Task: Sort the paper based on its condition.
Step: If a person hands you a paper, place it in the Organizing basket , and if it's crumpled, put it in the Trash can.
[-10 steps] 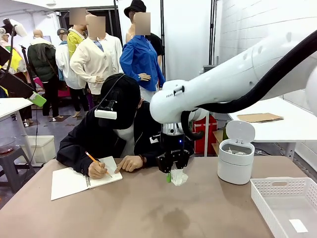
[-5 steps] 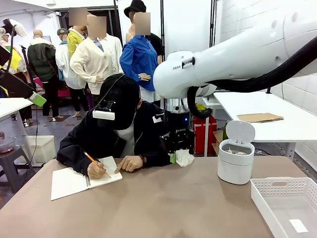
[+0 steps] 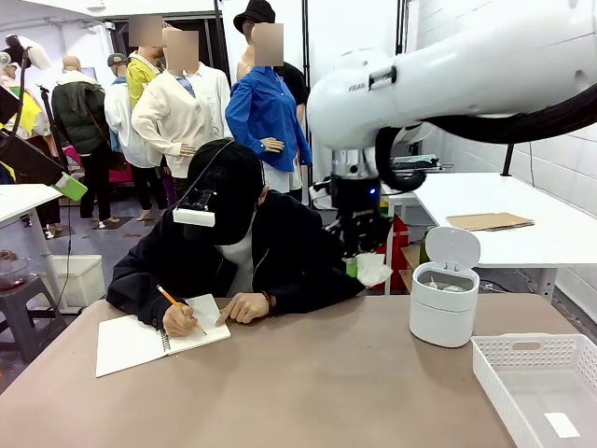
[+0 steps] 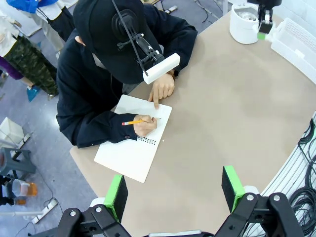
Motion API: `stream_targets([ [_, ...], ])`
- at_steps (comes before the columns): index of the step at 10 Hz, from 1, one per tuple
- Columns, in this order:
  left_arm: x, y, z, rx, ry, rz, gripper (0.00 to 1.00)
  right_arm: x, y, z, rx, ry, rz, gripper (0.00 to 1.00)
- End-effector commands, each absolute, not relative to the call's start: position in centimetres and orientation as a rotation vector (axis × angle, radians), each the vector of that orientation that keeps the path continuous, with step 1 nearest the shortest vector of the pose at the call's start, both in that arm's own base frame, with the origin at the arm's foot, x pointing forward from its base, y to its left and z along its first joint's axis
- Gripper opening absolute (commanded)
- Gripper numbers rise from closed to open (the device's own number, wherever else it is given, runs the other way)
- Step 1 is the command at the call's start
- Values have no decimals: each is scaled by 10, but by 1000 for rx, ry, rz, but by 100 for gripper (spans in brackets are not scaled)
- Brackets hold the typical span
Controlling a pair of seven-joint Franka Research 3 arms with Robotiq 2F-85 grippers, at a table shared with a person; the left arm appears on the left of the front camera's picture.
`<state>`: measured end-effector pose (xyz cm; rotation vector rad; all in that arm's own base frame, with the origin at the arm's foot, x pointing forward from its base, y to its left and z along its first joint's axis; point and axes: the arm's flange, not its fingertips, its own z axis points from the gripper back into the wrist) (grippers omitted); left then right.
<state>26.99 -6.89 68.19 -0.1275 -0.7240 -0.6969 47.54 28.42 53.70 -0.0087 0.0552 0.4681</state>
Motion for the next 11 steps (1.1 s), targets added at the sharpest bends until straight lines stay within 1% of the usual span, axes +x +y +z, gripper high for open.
stream_targets([
  [1, 270, -69, 682, -123, -722, -696, 100, 471, 261, 551, -64, 54, 385, 28],
  [3, 270, -69, 682, -123, -722, -696, 100, 474, 233, 560, -104, 7, 359, 28],
  [7, 270, -69, 682, -123, -722, -696, 100, 497, 170, 556, -179, -50, 265, 28],
  [8, 270, -69, 682, -123, -722, -696, 100, 501, 157, 555, -186, -58, 269, 28],
  [10, 270, -69, 682, -123, -722, -696, 100, 509, 139, 551, -199, -126, 317, 28],
  [11, 270, -69, 682, -123, -722, -696, 100, 511, 152, 559, -175, -43, 266, 28],
])
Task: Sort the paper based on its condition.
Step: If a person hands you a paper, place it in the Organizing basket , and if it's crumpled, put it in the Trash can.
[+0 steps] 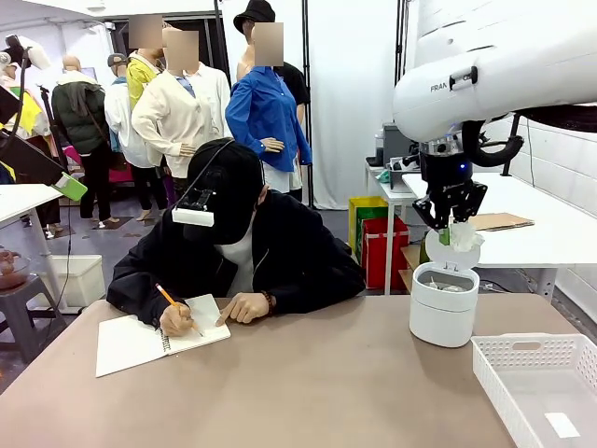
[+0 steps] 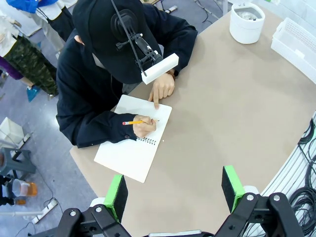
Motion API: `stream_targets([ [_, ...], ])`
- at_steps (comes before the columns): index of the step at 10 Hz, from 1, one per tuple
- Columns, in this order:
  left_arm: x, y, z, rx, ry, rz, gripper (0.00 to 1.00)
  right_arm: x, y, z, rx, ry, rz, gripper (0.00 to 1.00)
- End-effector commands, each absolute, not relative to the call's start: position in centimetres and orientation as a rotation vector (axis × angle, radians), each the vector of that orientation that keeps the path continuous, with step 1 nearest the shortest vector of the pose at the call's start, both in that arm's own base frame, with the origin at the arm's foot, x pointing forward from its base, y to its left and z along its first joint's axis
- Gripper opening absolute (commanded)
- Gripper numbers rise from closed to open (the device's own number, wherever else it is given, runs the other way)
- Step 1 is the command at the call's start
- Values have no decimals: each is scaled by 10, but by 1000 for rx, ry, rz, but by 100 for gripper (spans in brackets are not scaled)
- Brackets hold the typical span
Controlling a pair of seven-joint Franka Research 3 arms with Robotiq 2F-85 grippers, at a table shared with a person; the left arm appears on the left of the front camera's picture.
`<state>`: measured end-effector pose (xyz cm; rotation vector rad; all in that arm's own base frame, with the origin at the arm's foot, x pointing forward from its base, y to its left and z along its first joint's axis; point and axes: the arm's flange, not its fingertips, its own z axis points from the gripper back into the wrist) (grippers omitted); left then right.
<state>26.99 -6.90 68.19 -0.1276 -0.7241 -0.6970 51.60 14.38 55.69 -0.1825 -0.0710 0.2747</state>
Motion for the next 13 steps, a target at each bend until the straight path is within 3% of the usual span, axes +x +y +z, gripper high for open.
stream_targets([
  [1, 270, -69, 682, -123, -722, -696, 100, 511, 152, 559, -175, -43, 266, 28],
  [6, 270, -69, 682, -123, -722, -696, 100, 525, 146, 545, -192, -10, 360, 28],
  [13, 270, -69, 682, -123, -722, -696, 100, 564, 124, 507, -188, -111, 567, 28],
])
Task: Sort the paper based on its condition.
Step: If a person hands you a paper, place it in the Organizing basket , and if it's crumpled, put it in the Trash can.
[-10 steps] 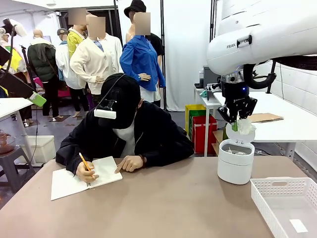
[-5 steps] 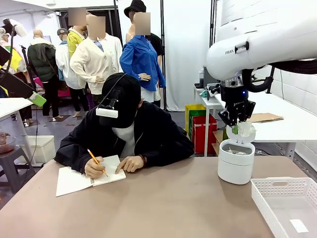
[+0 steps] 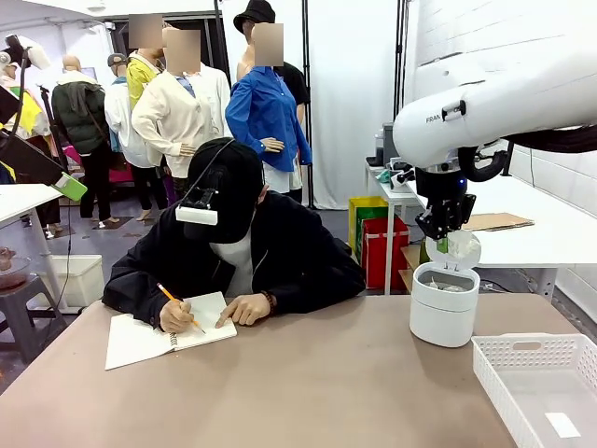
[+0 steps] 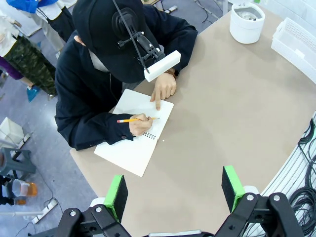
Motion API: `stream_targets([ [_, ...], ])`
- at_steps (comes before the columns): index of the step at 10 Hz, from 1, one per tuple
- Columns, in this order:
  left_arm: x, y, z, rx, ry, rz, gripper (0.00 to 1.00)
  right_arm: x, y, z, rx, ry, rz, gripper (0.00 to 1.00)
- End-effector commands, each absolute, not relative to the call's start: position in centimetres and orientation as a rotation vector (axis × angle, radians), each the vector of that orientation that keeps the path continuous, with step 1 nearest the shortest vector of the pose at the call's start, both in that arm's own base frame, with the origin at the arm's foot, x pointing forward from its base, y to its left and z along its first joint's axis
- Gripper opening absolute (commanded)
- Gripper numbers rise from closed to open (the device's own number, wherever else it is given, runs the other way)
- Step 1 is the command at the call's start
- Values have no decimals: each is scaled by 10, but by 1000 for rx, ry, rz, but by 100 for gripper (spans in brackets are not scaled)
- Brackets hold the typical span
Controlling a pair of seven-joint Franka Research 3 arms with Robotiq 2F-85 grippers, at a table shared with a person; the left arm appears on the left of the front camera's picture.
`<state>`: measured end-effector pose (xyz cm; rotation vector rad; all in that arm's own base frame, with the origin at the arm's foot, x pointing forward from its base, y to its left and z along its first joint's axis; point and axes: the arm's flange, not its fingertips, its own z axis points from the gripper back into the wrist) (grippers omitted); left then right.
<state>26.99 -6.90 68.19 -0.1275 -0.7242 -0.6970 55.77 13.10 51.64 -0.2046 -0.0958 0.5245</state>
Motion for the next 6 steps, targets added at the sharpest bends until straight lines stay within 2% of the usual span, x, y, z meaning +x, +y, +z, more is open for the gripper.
stream_targets([
  [1, 270, -69, 682, -123, -722, -696, 100, 571, 123, 499, -197, -127, 584, 28],
  [6, 270, -69, 682, -123, -722, -696, 100, 602, 134, 464, -198, -100, 621, 28],
])
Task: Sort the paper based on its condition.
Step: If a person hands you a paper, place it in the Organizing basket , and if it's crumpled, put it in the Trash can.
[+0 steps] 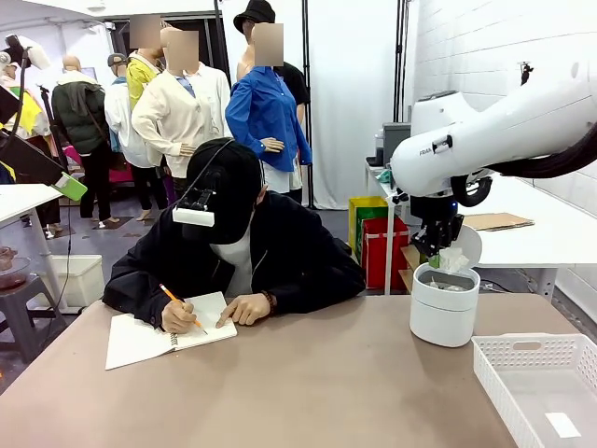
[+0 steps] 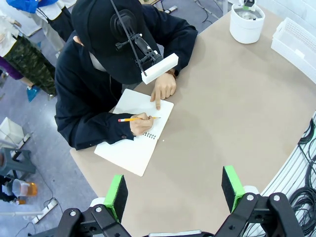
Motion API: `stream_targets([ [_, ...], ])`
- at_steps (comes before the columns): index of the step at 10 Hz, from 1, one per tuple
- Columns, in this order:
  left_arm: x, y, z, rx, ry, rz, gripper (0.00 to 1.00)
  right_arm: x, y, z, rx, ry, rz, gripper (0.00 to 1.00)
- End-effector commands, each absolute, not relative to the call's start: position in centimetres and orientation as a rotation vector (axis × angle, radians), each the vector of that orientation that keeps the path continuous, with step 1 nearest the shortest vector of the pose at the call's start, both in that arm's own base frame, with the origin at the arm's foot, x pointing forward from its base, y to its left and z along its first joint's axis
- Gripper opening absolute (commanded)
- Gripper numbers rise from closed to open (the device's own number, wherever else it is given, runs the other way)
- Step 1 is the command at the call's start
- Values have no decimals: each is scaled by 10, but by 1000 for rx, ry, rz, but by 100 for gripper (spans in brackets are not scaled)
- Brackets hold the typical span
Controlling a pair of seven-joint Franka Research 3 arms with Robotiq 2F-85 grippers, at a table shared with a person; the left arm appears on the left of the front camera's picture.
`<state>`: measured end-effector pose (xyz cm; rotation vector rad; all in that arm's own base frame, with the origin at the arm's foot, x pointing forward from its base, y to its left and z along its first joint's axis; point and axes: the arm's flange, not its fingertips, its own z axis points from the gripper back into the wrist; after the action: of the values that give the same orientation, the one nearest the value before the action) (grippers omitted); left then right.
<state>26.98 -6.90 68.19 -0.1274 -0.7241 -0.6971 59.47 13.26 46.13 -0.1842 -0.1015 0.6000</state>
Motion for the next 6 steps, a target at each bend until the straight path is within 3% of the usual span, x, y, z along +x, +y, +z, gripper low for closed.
stream_targets([
  [1, 270, -69, 682, -123, -722, -696, 100, 600, 137, 463, -200, -93, 619, 28],
  [6, 270, -69, 682, -123, -722, -696, 100, 595, 141, 458, -181, -92, 614, 28],
])
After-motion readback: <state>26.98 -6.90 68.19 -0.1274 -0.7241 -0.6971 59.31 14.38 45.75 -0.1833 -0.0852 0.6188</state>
